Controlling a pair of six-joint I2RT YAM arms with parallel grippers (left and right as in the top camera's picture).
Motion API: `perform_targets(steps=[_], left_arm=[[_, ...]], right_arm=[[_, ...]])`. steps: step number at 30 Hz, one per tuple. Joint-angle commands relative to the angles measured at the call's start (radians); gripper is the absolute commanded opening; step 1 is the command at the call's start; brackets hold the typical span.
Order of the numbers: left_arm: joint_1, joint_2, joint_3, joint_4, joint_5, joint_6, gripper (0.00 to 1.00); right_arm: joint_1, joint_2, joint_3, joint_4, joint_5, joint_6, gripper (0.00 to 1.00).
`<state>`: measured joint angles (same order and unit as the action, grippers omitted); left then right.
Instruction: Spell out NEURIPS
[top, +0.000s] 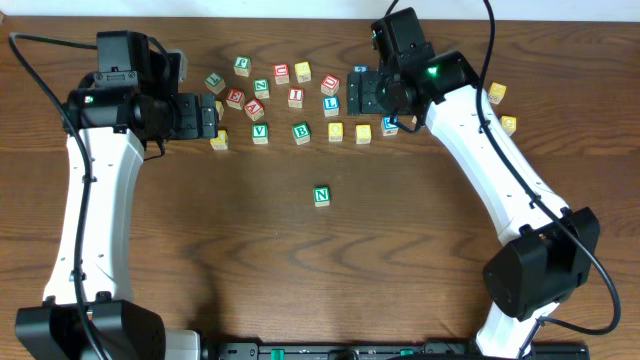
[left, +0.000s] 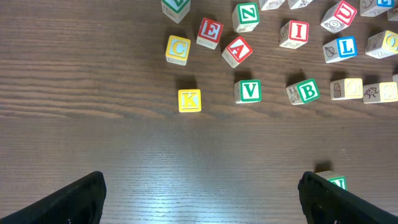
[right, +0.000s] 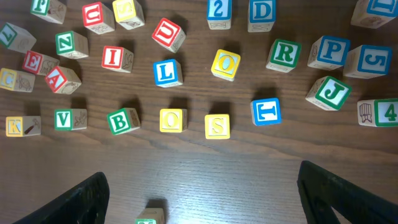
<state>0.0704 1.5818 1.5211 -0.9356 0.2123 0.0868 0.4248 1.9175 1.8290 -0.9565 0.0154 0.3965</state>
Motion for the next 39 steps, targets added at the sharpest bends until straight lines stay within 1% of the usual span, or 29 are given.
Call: perform_targets(steps=[1,13,15,16,17,20,26,31,34,35,39], left_arm=[[0.002,-0.005,0.026,-0.003,0.013,0.018,0.98],[0.002,-0.005,0.026,-0.003,0.013,0.018,0.98],[0.002,-0.005,0.026,-0.002,0.013,0.018,0.97],[0.002,-0.005,0.026,-0.003,0.013,0.018,0.98],[0.002,-0.005,0.026,-0.003,0.013,0.018,0.98],[0.002,-0.005,0.026,-0.002,0.013,0.018,0.97],[0.002,-0.005,0.026,-0.003,0.012,0.018,0.98],[0.002,-0.005,0.026,-0.003,0.013,0.018,0.98],[0.002,-0.005,0.026,-0.003,0.013,0.018,0.98],[0.002,-0.005,0.026,-0.003,0.013,0.018,0.98],[0.002,-0.005,0.026,-0.003,0.013,0.018,0.98]], right_arm=[[0.009,0.002,0.003,-0.004,0.004,-0.01,0.92],[0.009,0.002,0.003,-0.02,0.004,-0.01,0.92],[0.009,0.002,0.003,-0.022,0.004,-0.014,0.96],[0.009,0.002,0.003,-0.024,0.004,-0.027,0.99],[0.009,0.002,0.003,-0.027,0.004,-0.042,0.99],[0.009,0.002,0.003,-0.043,0.005,-0.061,0.99],[0.009,0.002,0.003,-0.022,-0.002,-0.061,0.99],[0.015,0.003,0.003,-0.006,-0.103,-0.098,0.98],[0.029,0.003,0.006,0.016,-0.113,-0.104,0.97],[0.043,0.009,0.024,0.019,-0.114,-0.115,0.99],[0.076,0.057,0.126,-0.02,-0.114,-0.125,0.99]])
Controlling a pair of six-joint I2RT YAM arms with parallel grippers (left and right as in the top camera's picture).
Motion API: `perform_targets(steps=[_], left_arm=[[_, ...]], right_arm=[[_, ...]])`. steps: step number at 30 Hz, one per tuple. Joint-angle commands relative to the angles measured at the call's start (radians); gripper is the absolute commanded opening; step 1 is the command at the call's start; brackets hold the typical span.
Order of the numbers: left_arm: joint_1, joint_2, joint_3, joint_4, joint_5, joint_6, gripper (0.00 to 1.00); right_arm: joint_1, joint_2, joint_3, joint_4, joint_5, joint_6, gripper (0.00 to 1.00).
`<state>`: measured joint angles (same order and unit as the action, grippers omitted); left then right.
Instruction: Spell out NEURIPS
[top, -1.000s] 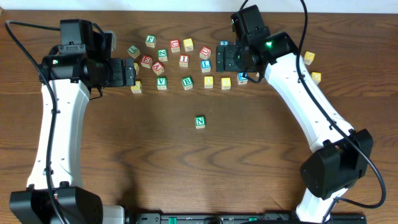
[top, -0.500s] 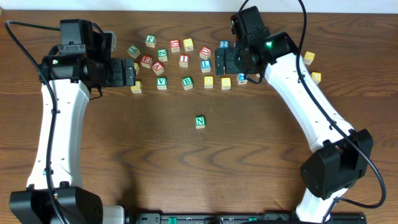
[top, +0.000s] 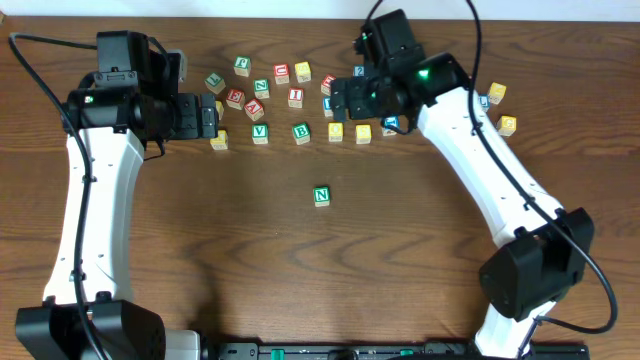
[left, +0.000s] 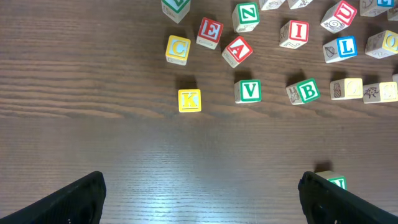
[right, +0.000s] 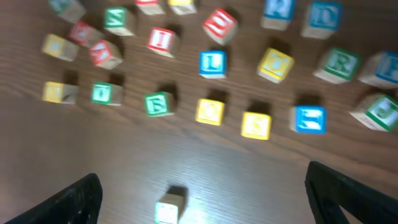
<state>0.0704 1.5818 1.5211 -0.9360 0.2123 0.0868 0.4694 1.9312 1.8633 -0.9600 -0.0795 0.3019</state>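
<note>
The green N block (top: 321, 196) stands alone in the middle of the table; it also shows as the N block (right: 169, 208) low in the blurred right wrist view. The other letter blocks lie in a loose cluster at the back. Among them are red E (left: 210, 31), red U (left: 339, 15), red I (left: 293, 32) and green R (right: 339, 64). A yellow block (right: 255, 124) lies in the front row. My left gripper (top: 208, 115) hangs open at the cluster's left end, holding nothing. Over the cluster's middle, my right gripper (top: 345, 100) is open and empty.
Other blocks in the cluster: yellow K (left: 189, 100), green V (left: 249, 91), green B (left: 305, 91), blue L (left: 341, 48), yellow C (left: 178, 49), red A (left: 237, 50). Two yellow blocks (top: 497, 93) lie at the far right beyond the right arm.
My right arm has shifted left over the cluster and its wrist view is now blurred, with the N block more in view. The left arm and all blocks have stayed where they were.
</note>
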Motion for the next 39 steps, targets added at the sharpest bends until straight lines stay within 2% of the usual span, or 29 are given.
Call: perform_targets(steps=[1,13,20,27,39], left_arm=[[0.002,-0.005,0.026,-0.002,0.012,0.018,0.98],[0.002,-0.005,0.026,-0.002,0.013,0.018,0.98],[0.002,-0.005,0.026,-0.002,0.013,0.018,0.97],[0.002,-0.005,0.026,-0.002,0.013,0.018,0.98],[0.002,-0.005,0.026,-0.002,0.013,0.018,0.98]], right_arm=[[0.037,0.059,0.12,-0.025,-0.02,-0.03,0.99],[0.063,0.116,0.173,0.016,0.042,0.0,0.94],[0.053,0.116,0.173,-0.031,0.142,0.042,0.99],[-0.014,0.117,0.171,-0.056,0.163,0.08,0.99],[-0.098,0.117,0.17,-0.075,0.152,0.087,0.92]])
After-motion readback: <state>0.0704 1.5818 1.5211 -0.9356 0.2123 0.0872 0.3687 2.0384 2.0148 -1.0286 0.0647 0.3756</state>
